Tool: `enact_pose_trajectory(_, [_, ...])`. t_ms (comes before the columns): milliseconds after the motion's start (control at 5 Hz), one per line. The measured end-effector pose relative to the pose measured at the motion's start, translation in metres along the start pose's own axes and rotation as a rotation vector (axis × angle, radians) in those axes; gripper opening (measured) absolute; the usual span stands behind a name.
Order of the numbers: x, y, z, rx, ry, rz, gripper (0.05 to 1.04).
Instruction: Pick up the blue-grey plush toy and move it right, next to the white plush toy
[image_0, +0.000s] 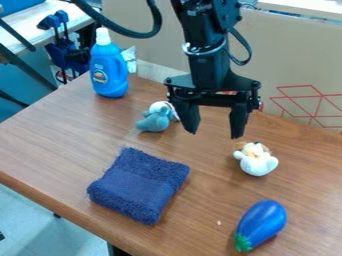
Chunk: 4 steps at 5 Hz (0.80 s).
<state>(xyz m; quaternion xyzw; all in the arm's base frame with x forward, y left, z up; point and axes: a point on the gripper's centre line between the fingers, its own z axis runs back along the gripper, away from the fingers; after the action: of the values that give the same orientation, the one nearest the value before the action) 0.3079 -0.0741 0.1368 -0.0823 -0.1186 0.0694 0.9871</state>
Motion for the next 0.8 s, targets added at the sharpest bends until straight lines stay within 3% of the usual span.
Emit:
enact_pose_trajectory(200, [-0.003,0.002,-0.009,0.010,0.030,0.005,1.003])
enact_pose_trajectory(400, [0.018,0.037,-0.008,0.017,0.039,0.013,1.003])
enact_pose_trajectory(600, [0.045,0.078,-0.005,0.057,0.003,0.035,1.003])
enact_pose_trajectory(800, [0.063,0.094,-0.006,0.102,-0.018,0.018,1.003])
